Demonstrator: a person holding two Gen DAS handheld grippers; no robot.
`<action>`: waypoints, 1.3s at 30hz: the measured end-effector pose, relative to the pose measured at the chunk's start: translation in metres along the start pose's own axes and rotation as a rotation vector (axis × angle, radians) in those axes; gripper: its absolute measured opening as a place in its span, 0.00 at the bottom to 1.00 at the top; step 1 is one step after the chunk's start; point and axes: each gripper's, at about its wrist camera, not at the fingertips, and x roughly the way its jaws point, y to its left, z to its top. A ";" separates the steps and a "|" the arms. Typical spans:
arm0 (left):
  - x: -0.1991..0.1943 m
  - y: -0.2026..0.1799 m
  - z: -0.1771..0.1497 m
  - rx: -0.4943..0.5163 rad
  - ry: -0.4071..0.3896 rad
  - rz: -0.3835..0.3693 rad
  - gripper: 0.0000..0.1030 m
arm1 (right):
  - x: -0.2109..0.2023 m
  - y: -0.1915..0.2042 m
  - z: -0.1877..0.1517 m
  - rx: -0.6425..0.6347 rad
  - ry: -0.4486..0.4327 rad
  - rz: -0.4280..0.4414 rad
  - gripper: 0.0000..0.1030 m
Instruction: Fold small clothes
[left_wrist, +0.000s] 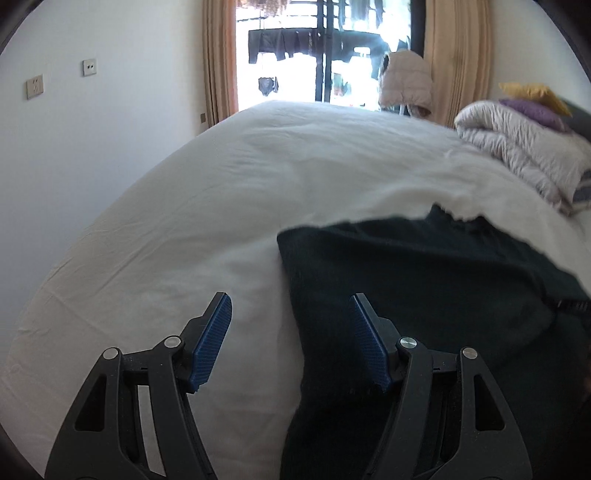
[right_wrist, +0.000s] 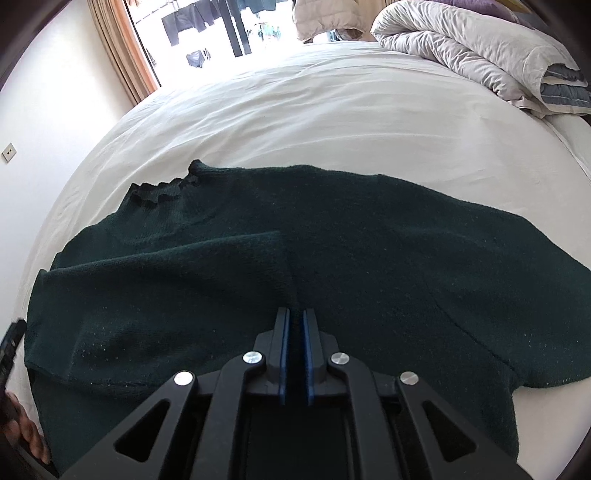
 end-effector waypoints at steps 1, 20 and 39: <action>0.006 -0.005 -0.013 0.044 0.044 0.022 0.62 | -0.001 0.000 -0.001 -0.002 -0.002 -0.002 0.07; 0.002 -0.015 -0.021 0.147 0.099 0.116 0.63 | -0.019 -0.001 -0.016 -0.026 0.004 0.022 0.32; -0.031 -0.176 -0.050 0.126 0.157 -0.316 0.75 | -0.151 -0.404 -0.148 0.954 -0.368 0.201 0.45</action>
